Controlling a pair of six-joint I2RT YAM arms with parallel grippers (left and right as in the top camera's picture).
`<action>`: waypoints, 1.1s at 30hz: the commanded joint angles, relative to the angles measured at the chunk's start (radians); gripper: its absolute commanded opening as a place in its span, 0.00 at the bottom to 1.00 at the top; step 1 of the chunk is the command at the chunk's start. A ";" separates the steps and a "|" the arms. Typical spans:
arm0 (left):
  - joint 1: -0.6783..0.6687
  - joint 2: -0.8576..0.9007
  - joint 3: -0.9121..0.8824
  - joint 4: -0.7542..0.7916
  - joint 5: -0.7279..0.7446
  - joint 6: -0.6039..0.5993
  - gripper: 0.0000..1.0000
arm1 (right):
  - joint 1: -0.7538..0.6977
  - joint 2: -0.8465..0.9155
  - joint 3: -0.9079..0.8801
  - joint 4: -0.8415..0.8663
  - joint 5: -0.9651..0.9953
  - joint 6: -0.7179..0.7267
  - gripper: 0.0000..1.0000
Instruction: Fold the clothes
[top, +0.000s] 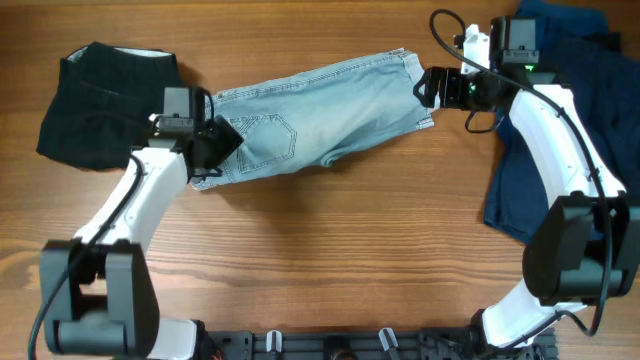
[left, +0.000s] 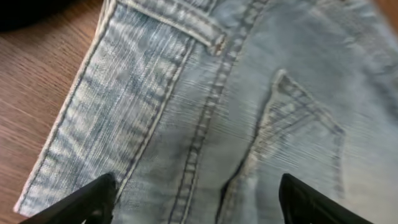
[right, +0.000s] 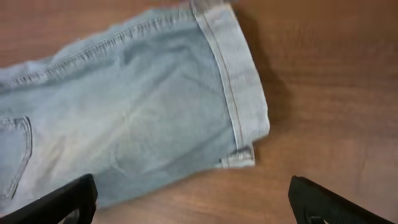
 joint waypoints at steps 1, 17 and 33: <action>0.018 0.003 0.026 0.016 -0.008 0.012 0.82 | 0.040 0.011 0.011 0.066 -0.026 -0.021 0.90; 0.083 0.059 0.031 0.006 0.132 -0.067 0.72 | 0.094 0.256 0.011 0.344 -0.045 0.096 0.04; 0.179 0.035 0.101 -0.030 0.365 0.026 1.00 | 0.072 0.340 0.004 -0.092 0.241 0.291 0.04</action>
